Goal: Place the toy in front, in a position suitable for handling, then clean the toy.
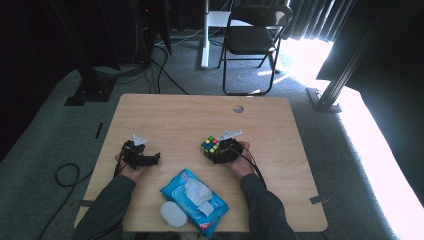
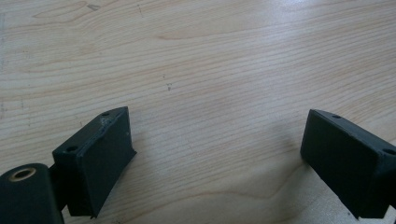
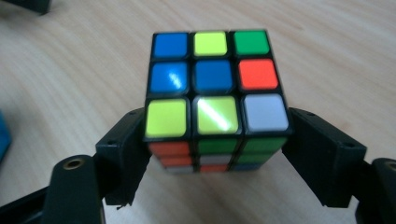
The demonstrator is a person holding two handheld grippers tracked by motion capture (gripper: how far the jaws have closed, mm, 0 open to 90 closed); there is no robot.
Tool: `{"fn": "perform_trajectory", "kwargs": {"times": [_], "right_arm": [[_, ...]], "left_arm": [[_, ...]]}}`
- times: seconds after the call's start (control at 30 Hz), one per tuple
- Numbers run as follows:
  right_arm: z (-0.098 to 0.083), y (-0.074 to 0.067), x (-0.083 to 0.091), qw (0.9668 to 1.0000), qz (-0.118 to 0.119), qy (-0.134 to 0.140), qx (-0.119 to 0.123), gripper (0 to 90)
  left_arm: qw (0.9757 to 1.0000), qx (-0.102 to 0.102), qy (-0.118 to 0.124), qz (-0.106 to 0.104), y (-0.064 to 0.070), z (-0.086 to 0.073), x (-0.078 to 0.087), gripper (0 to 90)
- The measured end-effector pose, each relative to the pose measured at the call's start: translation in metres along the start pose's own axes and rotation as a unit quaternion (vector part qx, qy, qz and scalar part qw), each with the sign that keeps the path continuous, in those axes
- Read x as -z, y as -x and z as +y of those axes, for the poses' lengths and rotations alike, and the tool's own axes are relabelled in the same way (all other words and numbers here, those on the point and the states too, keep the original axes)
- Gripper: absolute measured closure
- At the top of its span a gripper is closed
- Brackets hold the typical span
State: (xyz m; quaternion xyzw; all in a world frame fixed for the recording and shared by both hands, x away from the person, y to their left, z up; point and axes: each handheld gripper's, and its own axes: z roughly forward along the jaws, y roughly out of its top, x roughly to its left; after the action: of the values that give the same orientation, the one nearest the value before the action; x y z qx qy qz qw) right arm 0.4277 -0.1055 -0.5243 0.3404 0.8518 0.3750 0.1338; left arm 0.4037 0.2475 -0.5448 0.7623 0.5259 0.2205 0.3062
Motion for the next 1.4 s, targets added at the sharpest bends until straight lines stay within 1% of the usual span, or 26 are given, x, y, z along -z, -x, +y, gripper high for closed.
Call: {"fn": "perform_trajectory", "kwargs": {"times": [0.03, 0.17, 0.37, 0.4, 0.43, 0.5, 0.53, 0.6, 0.73, 0.8, 0.9, 1.1, 1.17, 1.23, 1.33, 1.4], "right_arm": [[-0.002, 0.000, 0.001, 1.0000, -0.006, -0.001, 0.002, 23.4], [-0.011, 0.003, 0.008, 1.0000, -0.004, 0.001, 0.004, 23.3], [-0.031, 0.009, 0.019, 0.9999, -0.003, 0.009, -0.008, 24.4], [-0.034, 0.010, 0.021, 0.9999, -0.007, 0.010, -0.012, 25.0], [-0.037, 0.013, 0.024, 0.9997, -0.008, 0.012, -0.020, 25.4], [-0.042, 0.016, 0.026, 0.9995, -0.012, 0.013, -0.026, 25.4], [-0.042, 0.016, 0.026, 0.9995, -0.012, 0.013, -0.026, 25.4], [-0.049, 0.018, 0.030, 0.9991, -0.022, 0.012, -0.033, 25.4], [-0.058, 0.019, 0.035, 0.9988, -0.035, 0.012, -0.033, 25.3], [-0.061, 0.021, 0.036, 0.9984, -0.041, 0.010, -0.039, 25.2], [-0.063, 0.022, 0.036, 0.9979, -0.045, 0.008, -0.045, 25.2], [-0.063, 0.022, 0.034, 0.9978, -0.054, 0.007, -0.039, 25.2], [-0.063, 0.021, 0.034, 0.9976, -0.057, 0.007, -0.038, 24.3], [-0.064, 0.021, 0.033, 0.9977, -0.057, 0.007, -0.038, 24.2], [-0.064, 0.021, 0.033, 0.9977, -0.057, 0.007, -0.038, 24.2], [-0.064, 0.021, 0.034, 0.9976, -0.057, 0.007, -0.038, 24.2]], "left_arm": [[1.0000, 0.000, 0.000, 0.000, 0.000, 0.000, 0.000, 9.2], [1.0000, 0.000, 0.000, 0.001, 0.000, 0.000, 0.000, 9.2], [1.0000, -0.003, 0.001, -0.003, 0.000, -0.001, 0.001, 9.4], [1.0000, -0.003, 0.001, -0.003, 0.000, -0.001, 0.001, 9.4], [1.0000, -0.003, 0.001, -0.003, 0.000, -0.001, 0.001, 9.4], [1.0000, -0.003, 0.001, -0.002, 0.000, -0.001, 0.001, 9.5], [1.0000, -0.003, 0.001, -0.002, 0.000, -0.001, 0.001, 9.4], [1.0000, -0.003, 0.001, -0.002, 0.000, -0.001, 0.001, 9.5], [1.0000, -0.003, 0.001, -0.002, 0.000, -0.001, 0.001, 9.5], [1.0000, -0.004, 0.001, -0.003, 0.000, -0.001, 0.001, 9.5], [1.0000, -0.005, -0.001, -0.003, 0.000, -0.001, 0.001, 9.5], [1.0000, -0.006, 0.000, -0.005, 0.000, -0.001, 0.002, 10.0], [0.9999, -0.010, 0.001, -0.010, 0.001, -0.001, 0.003, 14.3], [0.9999, -0.010, -0.003, -0.009, 0.003, -0.001, 0.004, 15.3], [0.9998, -0.013, -0.007, -0.014, 0.004, 0.000, 0.006, 21.5], [0.9998, -0.010, -0.008, -0.014, 0.005, 0.000, 0.008, 24.1]]}}
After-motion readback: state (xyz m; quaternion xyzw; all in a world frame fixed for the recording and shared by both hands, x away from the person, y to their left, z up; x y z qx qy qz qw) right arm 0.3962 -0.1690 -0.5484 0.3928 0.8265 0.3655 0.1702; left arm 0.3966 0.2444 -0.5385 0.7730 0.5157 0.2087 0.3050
